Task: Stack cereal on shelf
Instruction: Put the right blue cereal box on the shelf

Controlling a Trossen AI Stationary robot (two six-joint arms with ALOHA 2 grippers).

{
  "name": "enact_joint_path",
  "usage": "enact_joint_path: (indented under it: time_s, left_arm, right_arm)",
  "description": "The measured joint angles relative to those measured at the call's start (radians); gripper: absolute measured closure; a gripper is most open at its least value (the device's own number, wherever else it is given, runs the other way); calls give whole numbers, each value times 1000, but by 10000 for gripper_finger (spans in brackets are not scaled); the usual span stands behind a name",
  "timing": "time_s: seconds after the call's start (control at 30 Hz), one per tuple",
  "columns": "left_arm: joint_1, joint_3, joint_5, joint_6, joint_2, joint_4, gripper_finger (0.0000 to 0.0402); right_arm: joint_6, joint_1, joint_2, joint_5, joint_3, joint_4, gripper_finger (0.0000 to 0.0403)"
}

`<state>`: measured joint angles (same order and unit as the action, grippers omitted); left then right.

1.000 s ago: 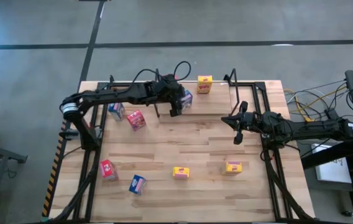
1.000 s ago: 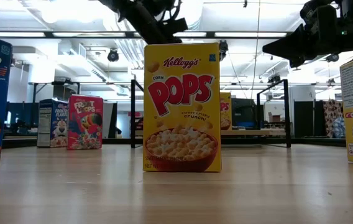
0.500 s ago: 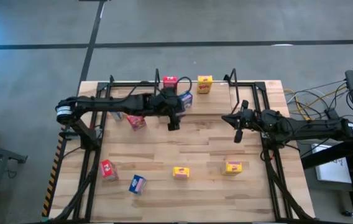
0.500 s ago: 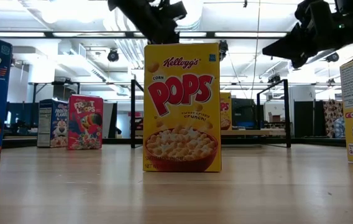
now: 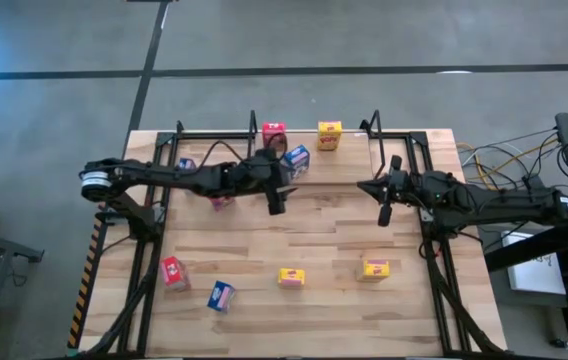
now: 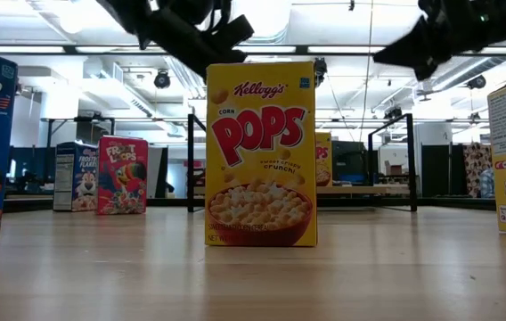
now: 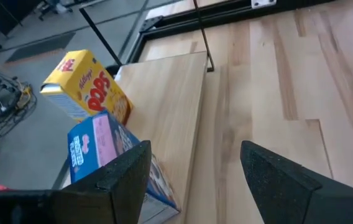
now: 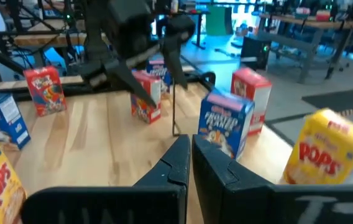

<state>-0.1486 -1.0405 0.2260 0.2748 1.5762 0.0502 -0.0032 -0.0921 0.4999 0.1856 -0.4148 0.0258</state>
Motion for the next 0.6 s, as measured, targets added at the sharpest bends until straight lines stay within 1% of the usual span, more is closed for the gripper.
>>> enact_joint_path:
  time_s: [0.1,0.2,0.47,0.6]
  left_arm:
    - [0,60,0,2,-10,81,170]
    - [0,119,0,-11,-32,118,170]
    - [24,273,0,-50,-173,120,171]
    - [22,325,0,-43,-260,116,171]
  right_arm:
    - [-22,0,54,6,-56,0,394]
    - [-23,0,124,9,-118,-10,394]
    - [40,0,322,17,-307,-136,394]
    - [60,-4,404,25,-405,-201,394]
